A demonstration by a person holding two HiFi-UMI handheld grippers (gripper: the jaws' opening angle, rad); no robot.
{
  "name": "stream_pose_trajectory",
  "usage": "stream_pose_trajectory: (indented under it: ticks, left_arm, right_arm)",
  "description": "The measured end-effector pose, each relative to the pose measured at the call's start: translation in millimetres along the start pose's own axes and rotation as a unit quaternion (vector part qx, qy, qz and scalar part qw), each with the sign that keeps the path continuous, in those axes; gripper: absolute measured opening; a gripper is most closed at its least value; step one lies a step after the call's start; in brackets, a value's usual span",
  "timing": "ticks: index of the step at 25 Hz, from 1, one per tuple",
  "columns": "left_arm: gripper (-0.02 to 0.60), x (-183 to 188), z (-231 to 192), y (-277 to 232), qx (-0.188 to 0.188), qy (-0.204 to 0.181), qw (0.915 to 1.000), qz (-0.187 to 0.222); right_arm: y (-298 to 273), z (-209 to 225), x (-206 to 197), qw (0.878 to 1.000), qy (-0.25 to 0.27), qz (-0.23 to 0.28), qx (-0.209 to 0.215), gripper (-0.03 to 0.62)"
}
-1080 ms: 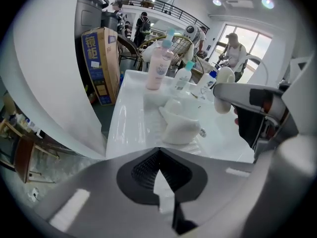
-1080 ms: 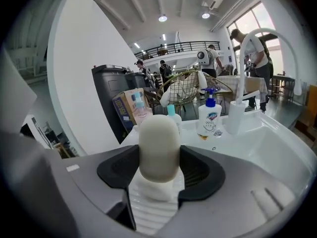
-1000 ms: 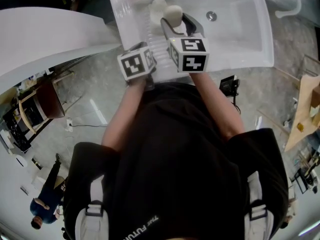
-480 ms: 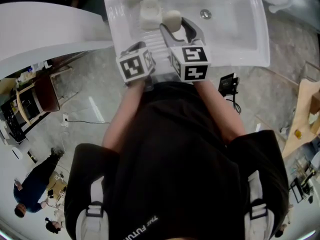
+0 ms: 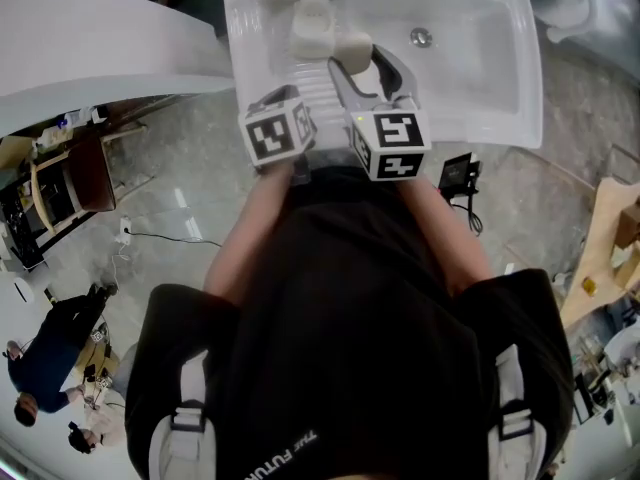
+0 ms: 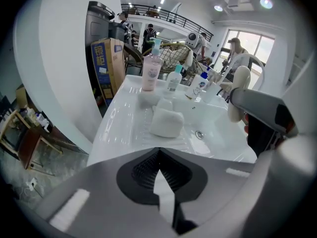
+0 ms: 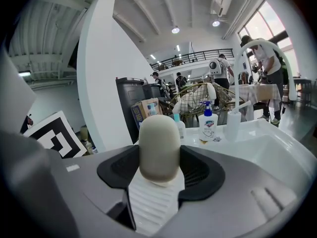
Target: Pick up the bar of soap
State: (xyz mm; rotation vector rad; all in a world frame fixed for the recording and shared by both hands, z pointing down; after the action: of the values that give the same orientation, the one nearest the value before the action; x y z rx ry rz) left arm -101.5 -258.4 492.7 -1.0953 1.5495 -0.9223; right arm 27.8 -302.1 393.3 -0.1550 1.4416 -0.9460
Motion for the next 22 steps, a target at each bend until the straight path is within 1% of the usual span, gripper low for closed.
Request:
stream_pose_trajectory:
  ticks: [8, 10, 14, 19, 22]
  left_arm:
    - [-0.003, -8, -5, 5, -0.005, 0.003, 1.0000, 0.004]
    - [-0.003, -19, -5, 11, -0.006, 0.003, 1.0000, 0.007]
    - [-0.003, -54, 9, 26, -0.007, 0.004, 0.9999, 0.015]
    - [-0.003, -75, -27, 45, -0.008, 0.009, 0.9999, 0.011]
    - [-0.003, -95, -32, 50, -0.010, 0.010, 0.9998, 0.012]
  right_arm:
    - [8, -9, -1, 1.000, 0.011, 0.019, -0.008, 0.273]
    - [19, -15, -7, 1.000, 0.013, 0.022, -0.008, 0.273]
    - [53, -22, -25, 0.999, 0.022, 0.032, -0.005, 0.273]
    - [57, -61, -31, 1.000, 0.016, 0.027, -0.005, 0.273]
    - [69, -75, -41, 0.999, 0.020, 0.033, -0.002, 0.273]
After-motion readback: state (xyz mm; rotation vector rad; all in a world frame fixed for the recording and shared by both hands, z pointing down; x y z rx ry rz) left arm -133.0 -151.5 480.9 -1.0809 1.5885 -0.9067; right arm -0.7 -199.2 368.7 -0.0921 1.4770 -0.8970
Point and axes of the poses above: the fingertips, and each gripper's own axes: y backward along the fingers, z to its right, x out of its top, the point moved 3 cm from there along y, backward along the fingers, and after that the axes turned 14 degrees about -z, right-handed, at the moved point
